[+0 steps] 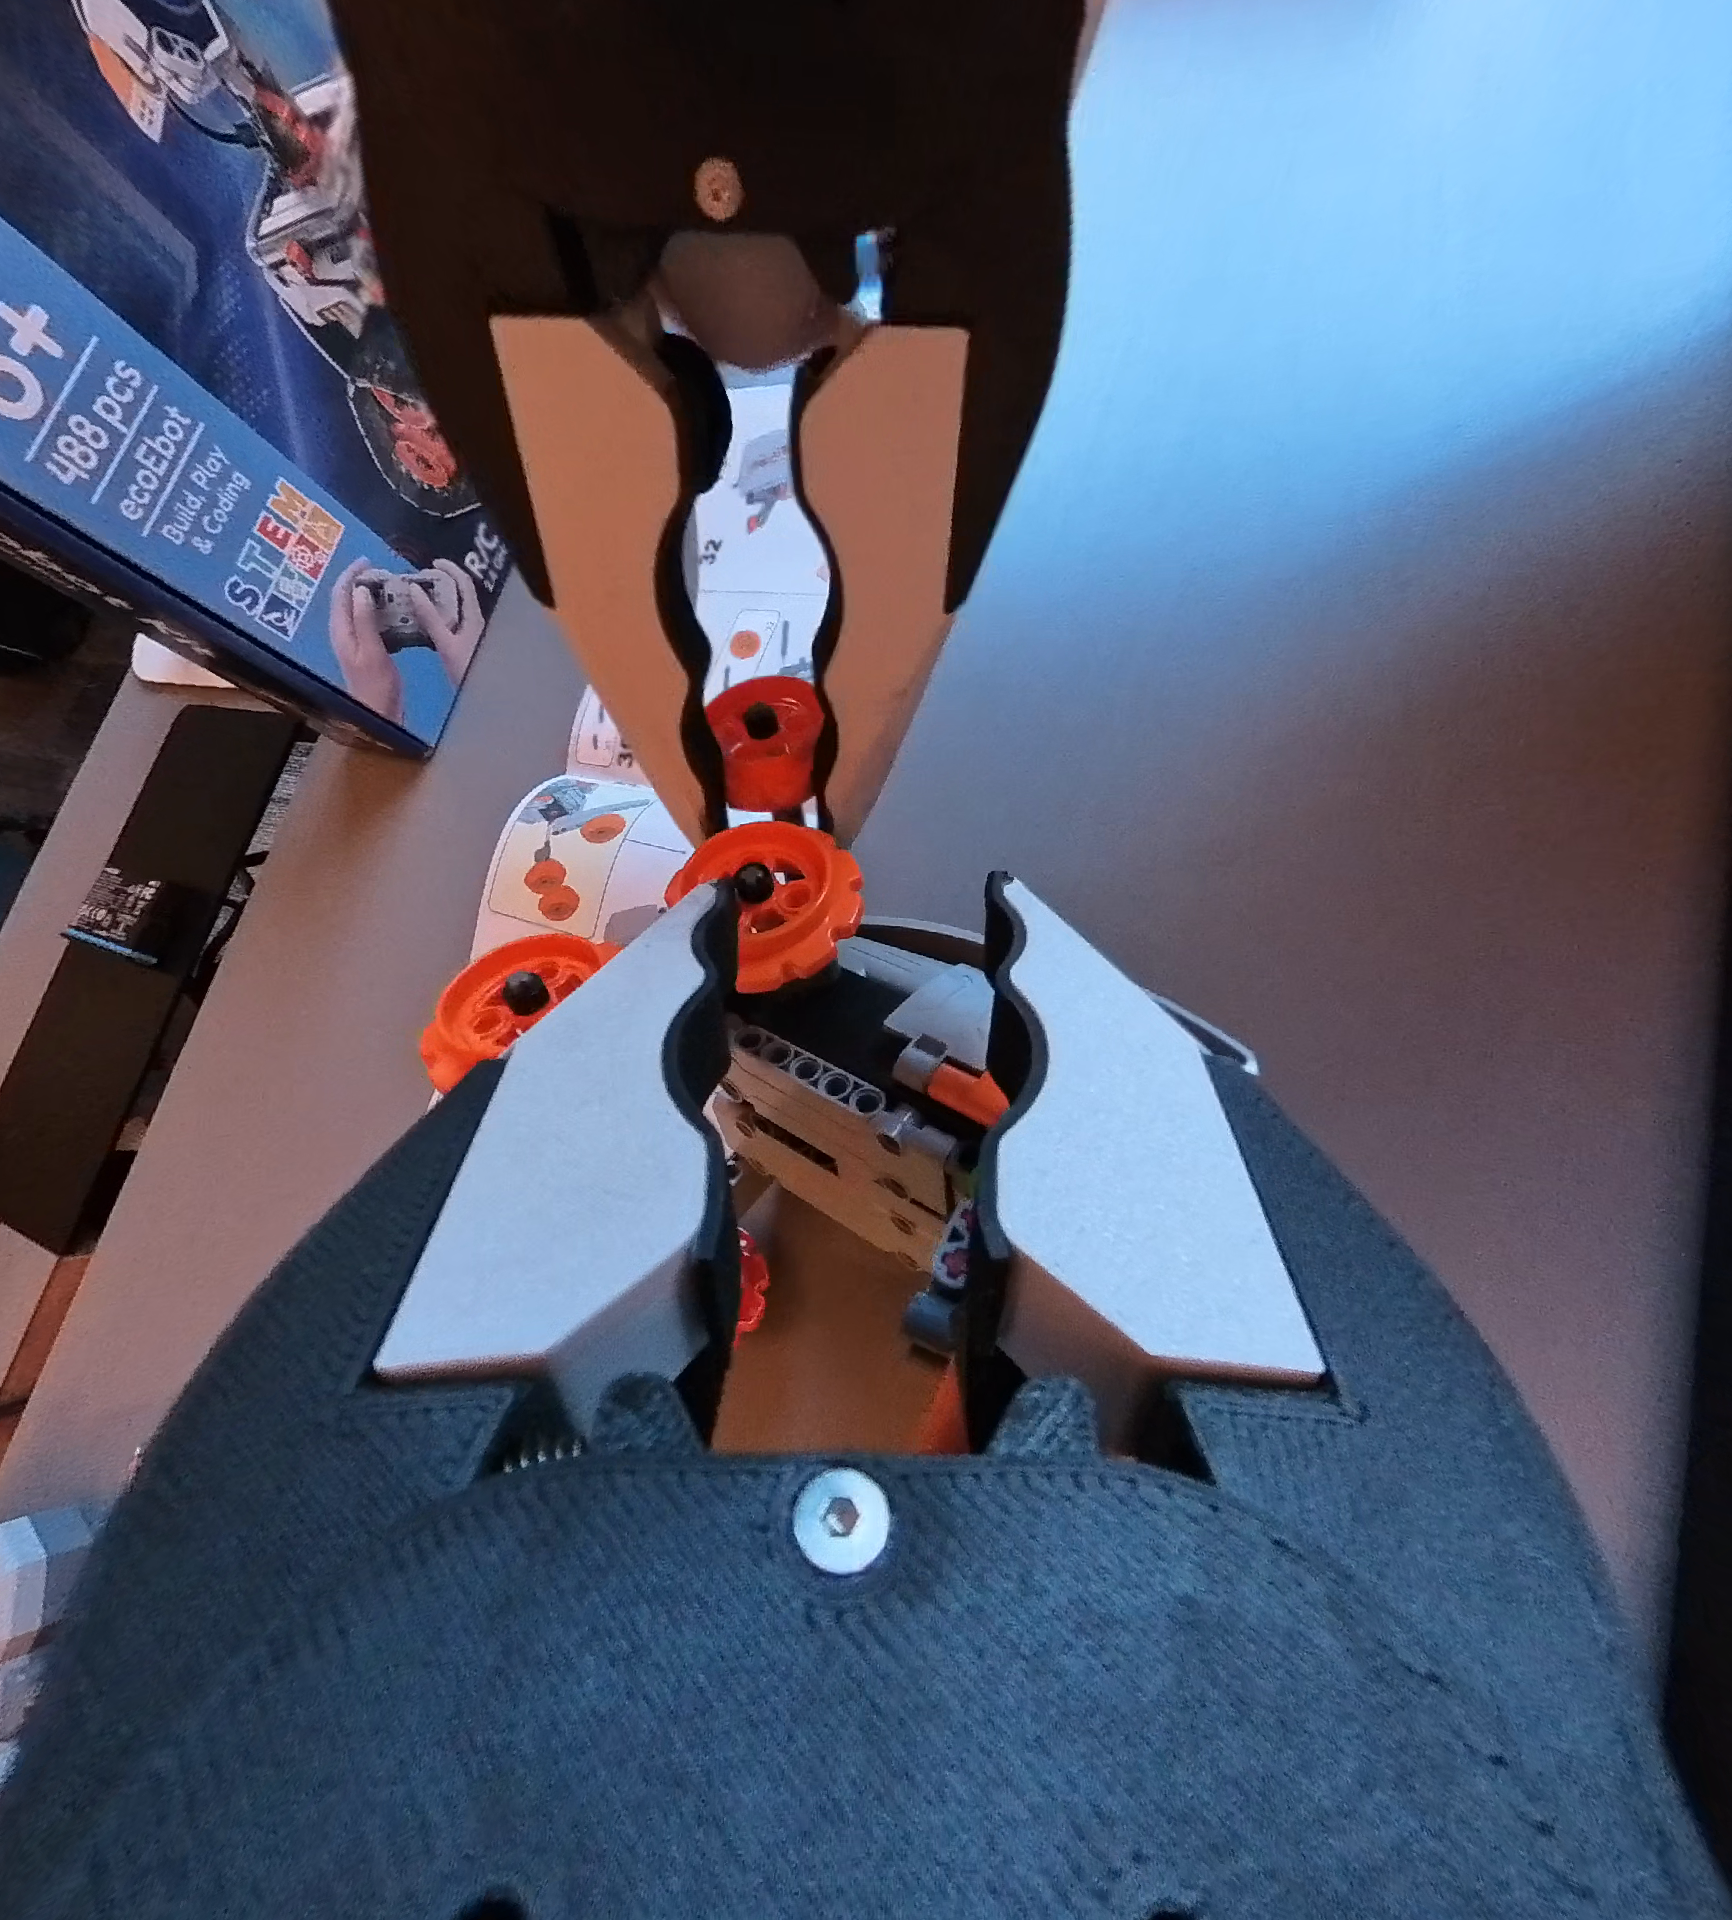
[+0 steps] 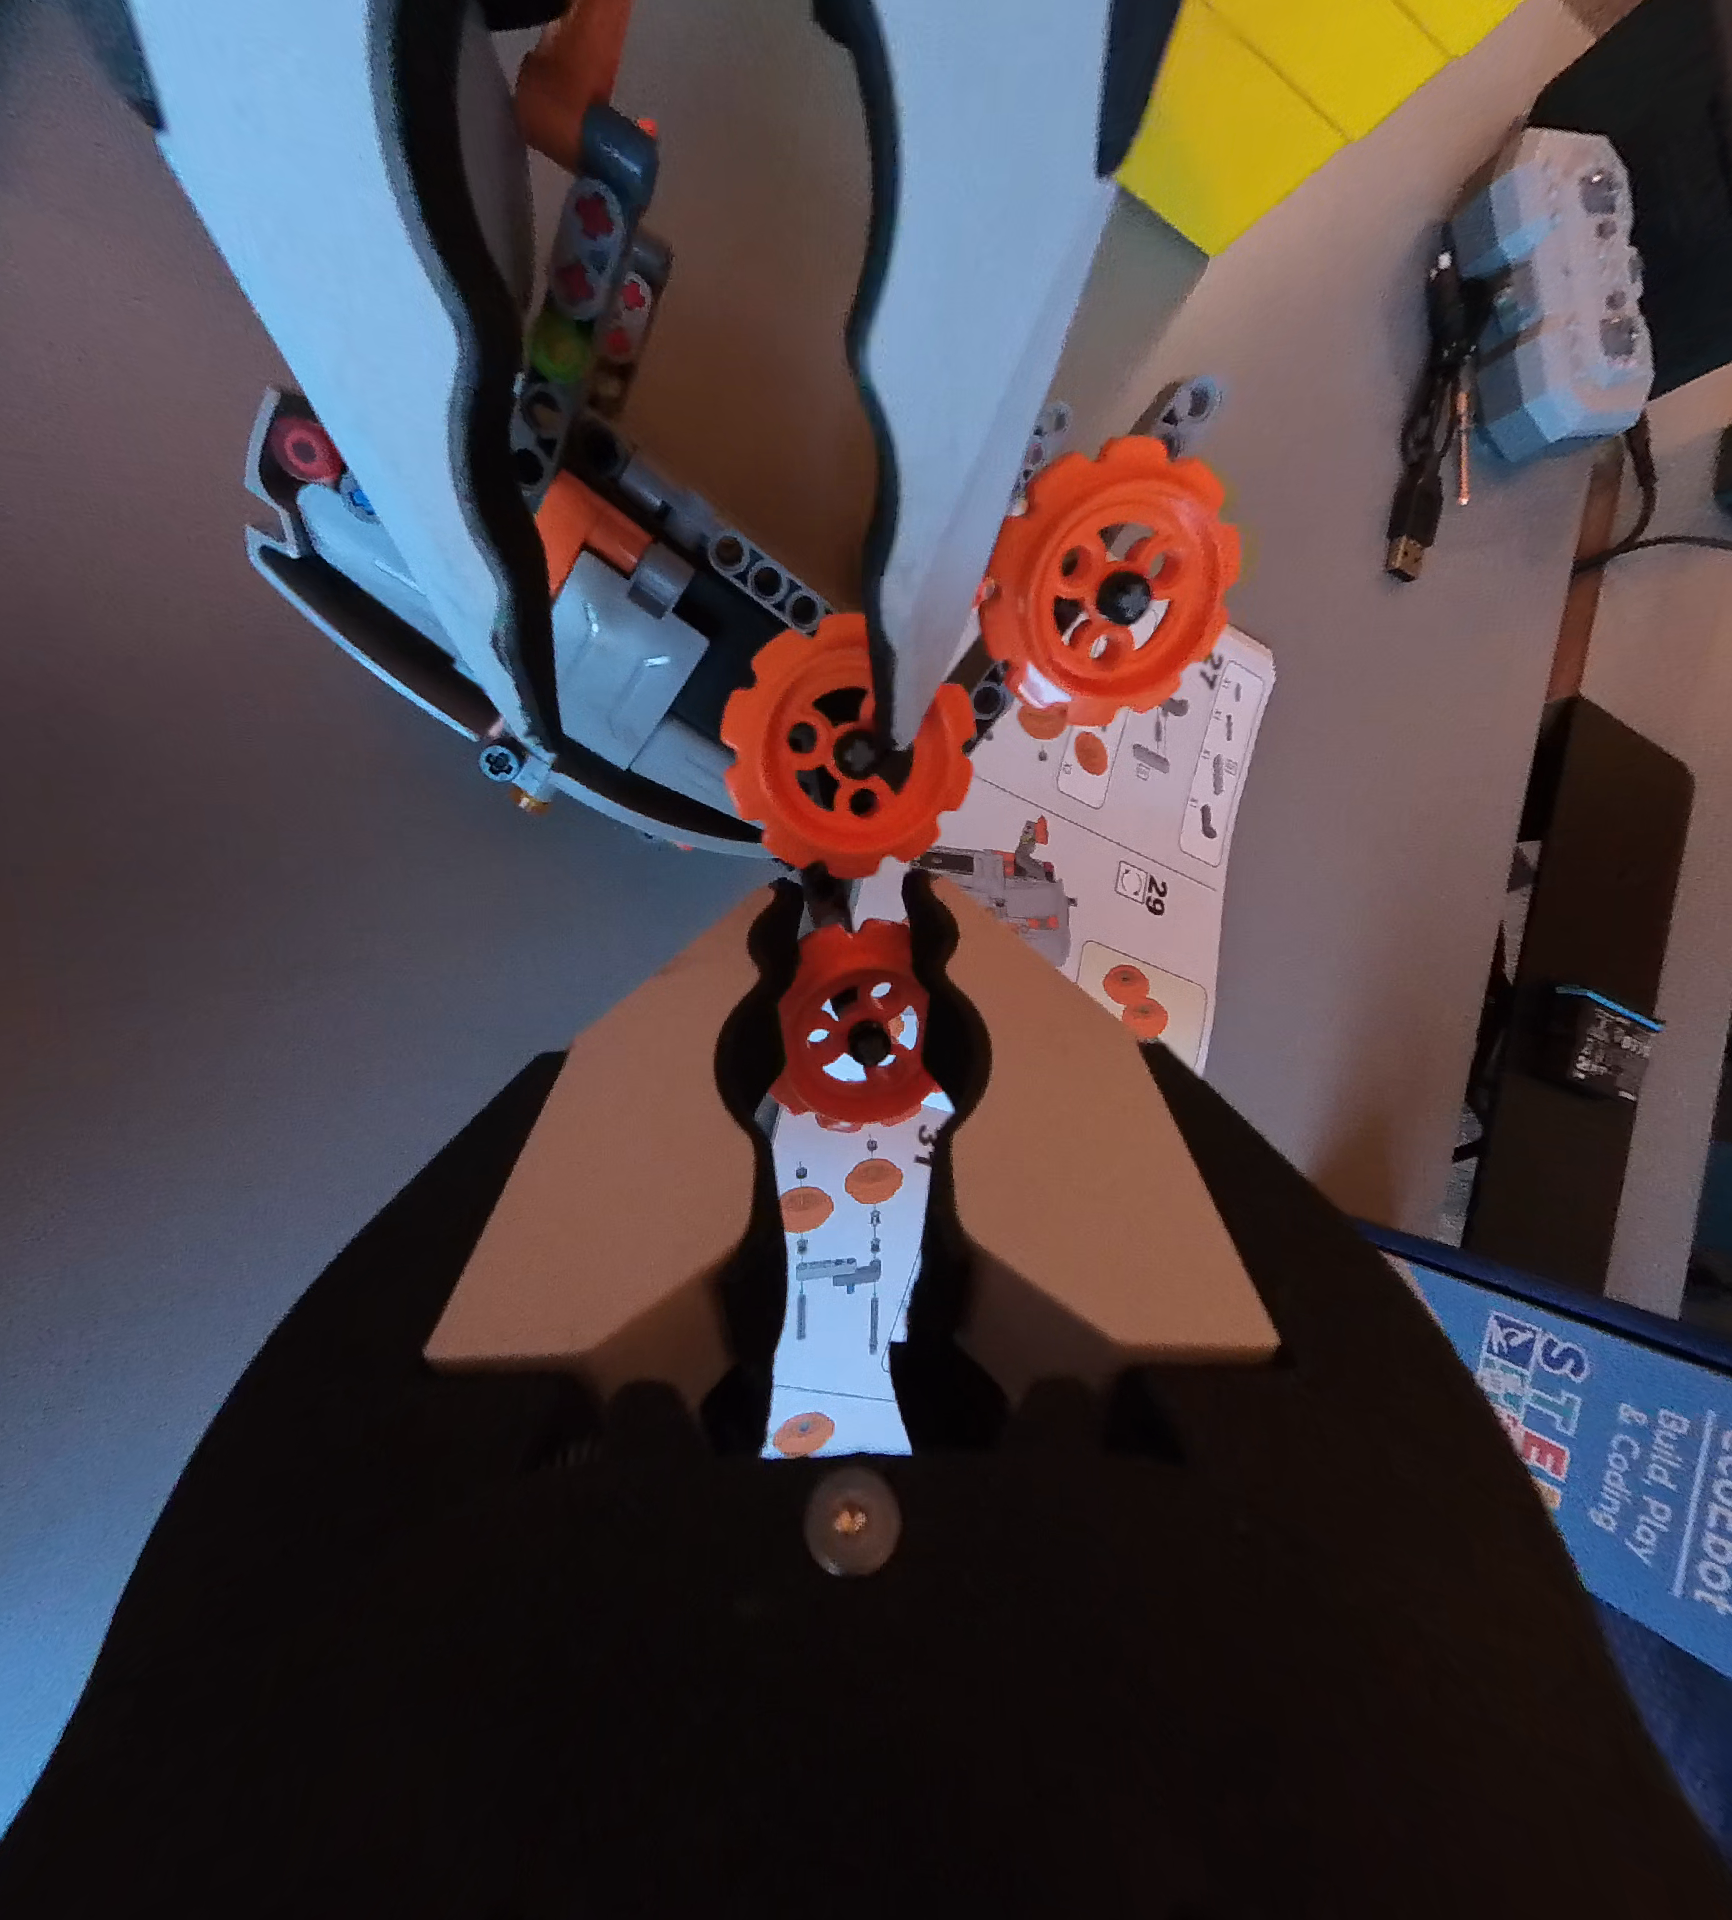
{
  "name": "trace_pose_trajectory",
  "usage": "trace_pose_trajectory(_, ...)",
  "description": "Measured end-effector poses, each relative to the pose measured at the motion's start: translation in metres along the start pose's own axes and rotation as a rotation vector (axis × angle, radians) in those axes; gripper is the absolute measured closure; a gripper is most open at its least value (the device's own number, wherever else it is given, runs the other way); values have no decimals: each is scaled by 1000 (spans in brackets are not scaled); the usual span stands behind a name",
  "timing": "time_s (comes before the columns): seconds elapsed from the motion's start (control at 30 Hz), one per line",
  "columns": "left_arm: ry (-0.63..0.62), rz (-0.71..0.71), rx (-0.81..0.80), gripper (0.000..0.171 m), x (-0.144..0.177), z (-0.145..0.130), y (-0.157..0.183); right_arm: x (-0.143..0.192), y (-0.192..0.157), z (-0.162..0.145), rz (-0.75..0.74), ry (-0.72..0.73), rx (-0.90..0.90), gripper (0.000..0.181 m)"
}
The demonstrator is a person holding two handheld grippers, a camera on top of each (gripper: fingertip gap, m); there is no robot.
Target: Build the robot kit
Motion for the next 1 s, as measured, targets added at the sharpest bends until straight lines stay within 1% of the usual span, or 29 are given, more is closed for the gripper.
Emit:
trace_pose_trajectory(0.23,-6,6,5,123,0,-1,0,-5,11,3,53,-35,95,160)
trace_pose_trajectory(0.4,-23,20,10,121,1,-3,-2,-8,16,5,7,-30,187,157)
trace_pose_trajectory(0.47,-32,24,10,121,2,-3,-2,-10,15,6,-3,-29,180,157)
trace_pose_trajectory(0.6,-41,40,26,119,1,-4,-4,-12,17,5,-84,-13,161,153)
trace_pose_trajectory(0.73,-37,39,50,119,2,-4,-4,-12,10,2,-138,10,166,152)
trace_pose_trajectory(0.8,-37,38,54,119,2,-4,-5,-11,6,-1,-162,-2,171,149)
trace_pose_trajectory(0.9,-36,38,55,119,1,-4,-5,-7,2,0,-193,24,145,147)
trace_pose_trajectory(1.0,-34,37,57,118,1,-4,-5,3,3,1,-240,52,99,141)
Point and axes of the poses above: each gripper's, where its closed fingertips meet, x back along the fingers, z out of its top, y = z × x across the jaws, the point moved 5 cm from there along x, back along the fingers, and after that the axes turned 7 degrees about -z, right-handed, at the moved point
